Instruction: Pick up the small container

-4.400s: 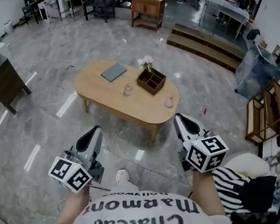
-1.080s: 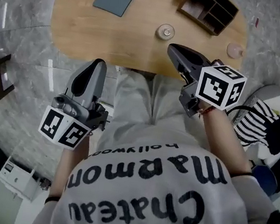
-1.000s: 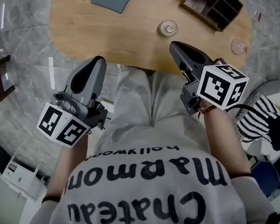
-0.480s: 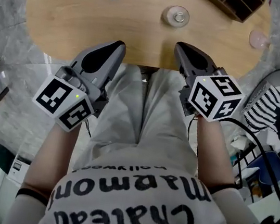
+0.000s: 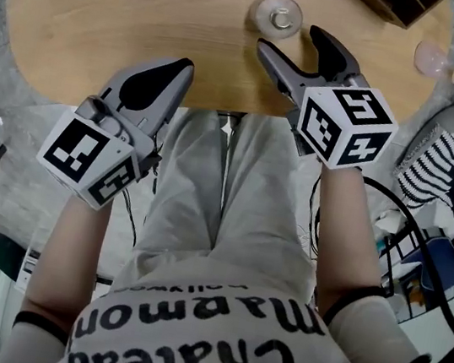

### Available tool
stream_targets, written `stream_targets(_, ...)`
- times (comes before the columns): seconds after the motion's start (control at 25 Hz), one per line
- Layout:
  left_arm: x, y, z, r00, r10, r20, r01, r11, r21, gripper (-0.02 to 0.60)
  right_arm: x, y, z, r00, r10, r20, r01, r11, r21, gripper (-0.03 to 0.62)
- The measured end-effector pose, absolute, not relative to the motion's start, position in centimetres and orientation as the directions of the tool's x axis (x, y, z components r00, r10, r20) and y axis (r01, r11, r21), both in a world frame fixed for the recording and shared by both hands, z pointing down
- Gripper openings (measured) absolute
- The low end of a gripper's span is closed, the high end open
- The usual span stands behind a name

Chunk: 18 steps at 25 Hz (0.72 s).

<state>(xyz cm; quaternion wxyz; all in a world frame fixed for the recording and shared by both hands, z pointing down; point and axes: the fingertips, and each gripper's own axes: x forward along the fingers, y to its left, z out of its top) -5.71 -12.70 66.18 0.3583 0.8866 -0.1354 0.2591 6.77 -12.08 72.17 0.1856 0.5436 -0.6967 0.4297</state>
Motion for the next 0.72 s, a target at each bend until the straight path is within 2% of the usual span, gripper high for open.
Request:
stream_targets(0.28, -6.9, -11.1, 68.2, 0.809, -0.061, 0.584, -0.471, -0.661, 0.583, 0.014, 5.3, -14.7, 73.5, -0.34, -0.608, 0.717, -0.94, 0.199, -0.277, 0.364)
stream_targets(0.52, -7.2, -11.0, 68.6, 0.813, -0.07, 0.579, -0.459, -0.688, 0.562, 0.014, 4.9, -16.4, 74.9, -0.294, -0.646, 0.704, -0.956, 0.185, -0.23, 0.36)
stream_targets(0.72, -7.4, -11.7, 68.0, 0.82, -0.105, 0.563, -0.478, -0.666, 0.573, 0.014, 4.5, -16.8, 75.6, -0.3, -0.617, 0.728, -0.953, 0.229, -0.199, 0.36)
